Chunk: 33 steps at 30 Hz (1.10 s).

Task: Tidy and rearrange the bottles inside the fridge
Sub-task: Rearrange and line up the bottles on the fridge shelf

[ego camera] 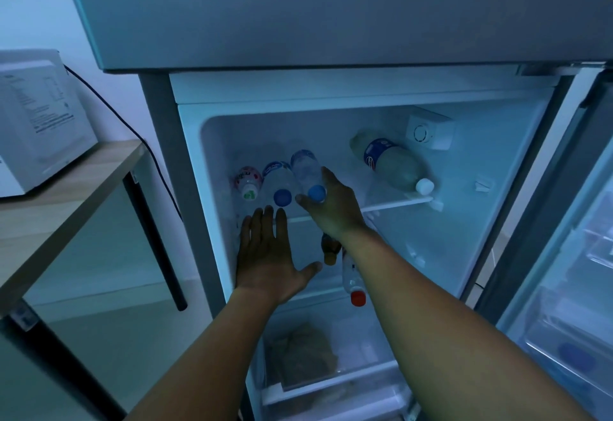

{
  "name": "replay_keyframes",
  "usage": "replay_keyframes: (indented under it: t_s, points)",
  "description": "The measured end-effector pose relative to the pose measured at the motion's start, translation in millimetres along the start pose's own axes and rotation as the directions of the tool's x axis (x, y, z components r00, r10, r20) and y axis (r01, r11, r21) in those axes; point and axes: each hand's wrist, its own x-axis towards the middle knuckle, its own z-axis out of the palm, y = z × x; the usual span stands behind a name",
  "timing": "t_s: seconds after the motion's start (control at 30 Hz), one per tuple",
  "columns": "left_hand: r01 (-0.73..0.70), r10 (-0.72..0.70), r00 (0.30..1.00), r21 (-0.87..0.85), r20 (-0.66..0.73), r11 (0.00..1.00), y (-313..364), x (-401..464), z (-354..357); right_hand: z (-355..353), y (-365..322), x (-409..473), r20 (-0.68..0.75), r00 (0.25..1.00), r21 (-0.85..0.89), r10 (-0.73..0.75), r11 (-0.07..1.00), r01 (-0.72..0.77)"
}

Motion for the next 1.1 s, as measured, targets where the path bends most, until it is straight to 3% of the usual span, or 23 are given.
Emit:
replay_keyframes:
  t_s: [0.1, 0.23, 0.3, 0.37, 0.43, 0.5, 0.57, 0.67, 0.8, 0.9, 1.1]
  points:
    - [-0.006, 0.006, 1.0, 0.004, 0.018, 1.0, -0.2, -1.4, 0.1, -7.9, 6.1, -23.2, -0.163, 0.987, 0.138, -0.002, 0.99, 0.025]
    - [-0.023, 0.024, 1.0, 0.035, -0.009, 0.999, 0.2, -2.7, -0.1, -12.3, 35.4, -63.8, -0.441, 0.897, 0.096, -0.028, 0.992, 0.078]
    - [-0.017, 0.018, 1.0, 0.063, -0.011, 0.998, 0.3, -2.9, 1.7, -9.1, 63.7, -78.7, -0.388, 0.922, 0.005, 0.015, 1.0, -0.014]
    - [-0.011, 0.012, 1.0, 0.088, -0.011, 0.996, 0.8, -2.3, 3.6, -3.1, 94.4, -92.0, -0.192, 0.967, -0.119, 0.165, 0.975, -0.19]
    - [-0.008, 0.01, 1.0, 0.104, -0.021, 0.995, 2.0, -1.5, 5.3, 4.4, 117.8, -104.7, -0.033, 0.928, -0.228, 0.37, 0.902, -0.368]
    - [-0.004, 0.008, 1.0, 0.128, -0.03, 0.992, 2.7, -0.9, 6.5, 10.8, 130.1, -113.5, 0.028, 0.877, -0.249, 0.48, 0.853, -0.459]
    - [0.004, 0.0, 1.0, 0.152, -0.029, 0.988, 2.2, 0.2, 8.5, 14.2, 134.7, -116.2, 0.034, 0.855, -0.193, 0.517, 0.843, -0.502]
    - [0.008, -0.006, 1.0, 0.174, -0.017, 0.985, 1.4, 2.1, 10.9, 19.2, 136.2, -115.7, 0.003, 0.8, 0.027, 0.6, 0.8, -0.6]
    - [0.013, -0.014, 1.0, 0.192, 0.004, 0.981, 1.6, 4.1, 13.2, 21.7, 130.1, -116.0, -0.11, 0.721, 0.25, 0.684, 0.721, -0.646]
    - [0.02, -0.024, 1.0, 0.2, 0.018, 0.98, 1.5, 6.0, 13.1, 13.1, 122.5, -122.6, -0.278, 0.728, 0.233, 0.627, 0.779, -0.582]
    - [0.025, -0.037, 0.998, 0.201, 0.052, 0.979, 2.6, 6.7, 11.3, -16.7, 96.1, -128.9, -0.408, 0.862, 0.051, 0.302, 0.95, -0.309]
